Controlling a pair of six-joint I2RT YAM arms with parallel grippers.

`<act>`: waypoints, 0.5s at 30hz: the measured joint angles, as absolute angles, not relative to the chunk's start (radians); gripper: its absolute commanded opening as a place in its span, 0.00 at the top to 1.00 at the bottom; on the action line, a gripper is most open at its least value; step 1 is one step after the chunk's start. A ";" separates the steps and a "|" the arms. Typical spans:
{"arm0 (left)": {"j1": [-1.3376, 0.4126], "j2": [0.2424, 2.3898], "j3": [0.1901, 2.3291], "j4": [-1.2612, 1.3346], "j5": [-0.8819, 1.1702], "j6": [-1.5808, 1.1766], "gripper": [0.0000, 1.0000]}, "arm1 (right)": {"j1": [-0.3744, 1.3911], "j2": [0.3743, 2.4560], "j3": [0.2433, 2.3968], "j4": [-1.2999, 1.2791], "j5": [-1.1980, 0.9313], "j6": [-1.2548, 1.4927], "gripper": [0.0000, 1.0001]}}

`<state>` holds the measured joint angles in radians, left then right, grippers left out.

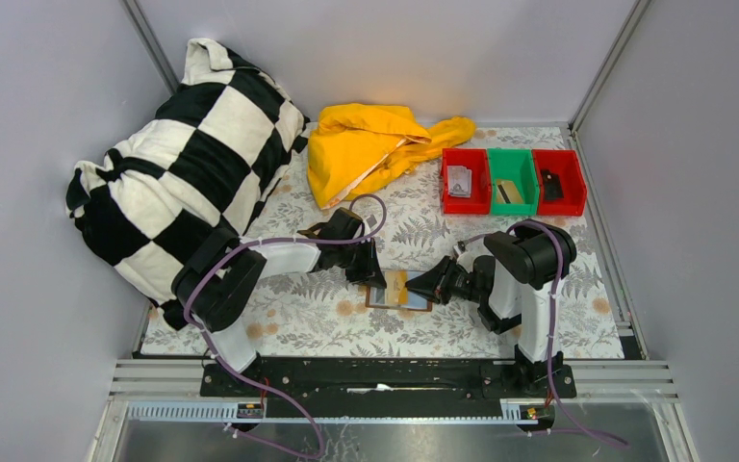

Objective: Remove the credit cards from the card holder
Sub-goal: Remove the credit card from the card holder.

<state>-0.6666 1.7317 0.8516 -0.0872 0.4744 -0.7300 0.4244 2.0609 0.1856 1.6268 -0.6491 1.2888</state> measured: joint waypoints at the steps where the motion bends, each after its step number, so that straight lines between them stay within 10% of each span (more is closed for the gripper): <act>1: -0.667 1.732 0.852 -0.087 0.475 -0.730 0.92 | 0.424 2.061 0.186 1.627 -0.649 1.288 0.74; 15: -0.664 1.739 0.854 -0.084 0.485 -0.730 0.92 | 0.424 2.060 0.185 1.627 -0.650 1.281 0.74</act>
